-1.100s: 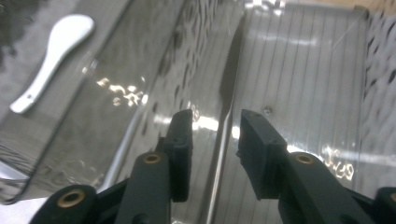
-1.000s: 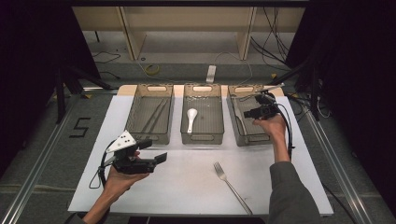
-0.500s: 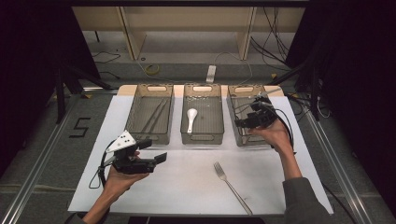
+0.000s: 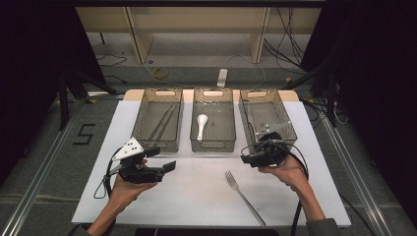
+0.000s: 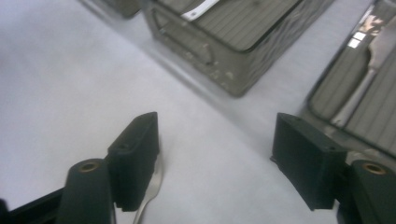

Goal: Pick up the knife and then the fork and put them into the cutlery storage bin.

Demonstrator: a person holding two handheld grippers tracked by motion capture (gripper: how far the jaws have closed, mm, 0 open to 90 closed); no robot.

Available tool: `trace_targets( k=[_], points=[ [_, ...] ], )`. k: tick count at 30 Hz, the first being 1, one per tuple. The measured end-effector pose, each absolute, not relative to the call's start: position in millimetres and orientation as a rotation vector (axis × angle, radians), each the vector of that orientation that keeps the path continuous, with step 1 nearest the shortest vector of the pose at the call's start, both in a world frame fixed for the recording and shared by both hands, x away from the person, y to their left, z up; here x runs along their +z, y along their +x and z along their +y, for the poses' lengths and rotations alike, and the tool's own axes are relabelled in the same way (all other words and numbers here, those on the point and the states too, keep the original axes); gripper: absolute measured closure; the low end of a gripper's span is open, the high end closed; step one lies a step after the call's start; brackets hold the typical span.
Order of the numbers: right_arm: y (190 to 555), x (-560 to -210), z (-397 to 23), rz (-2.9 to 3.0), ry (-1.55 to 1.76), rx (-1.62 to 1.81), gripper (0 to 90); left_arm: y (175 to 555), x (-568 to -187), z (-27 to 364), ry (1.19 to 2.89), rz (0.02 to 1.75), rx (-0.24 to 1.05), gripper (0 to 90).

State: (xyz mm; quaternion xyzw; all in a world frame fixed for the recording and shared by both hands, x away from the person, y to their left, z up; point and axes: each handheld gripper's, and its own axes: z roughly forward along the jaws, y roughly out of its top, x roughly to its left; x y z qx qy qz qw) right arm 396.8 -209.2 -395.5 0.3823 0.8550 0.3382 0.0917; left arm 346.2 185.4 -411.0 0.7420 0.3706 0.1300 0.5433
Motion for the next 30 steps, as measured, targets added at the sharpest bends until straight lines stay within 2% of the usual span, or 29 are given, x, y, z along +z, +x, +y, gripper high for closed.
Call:
trace_targets(
  k=[6, 12, 21, 30],
  points=[
    [378, -407, -204, 2.586, 1.109, 1.032, 25.1, 346, -411, 185, 1.760, 0.879, 0.309, 16.2],
    [362, -412, -199, 2.598, 1.046, 1.074, 25.6, 347, -411, 185, 1.761, 0.879, 0.312, 16.1],
    [348, -420, -190, 2.653, 0.963, 1.095, 46.8, 347, -411, 185, 1.762, 0.878, 0.315, 16.1],
    [341, -427, -195, 2.686, 0.950, 1.117, 63.5, 348, -411, 184, 1.765, 0.883, 0.313, 16.1]
  ],
)
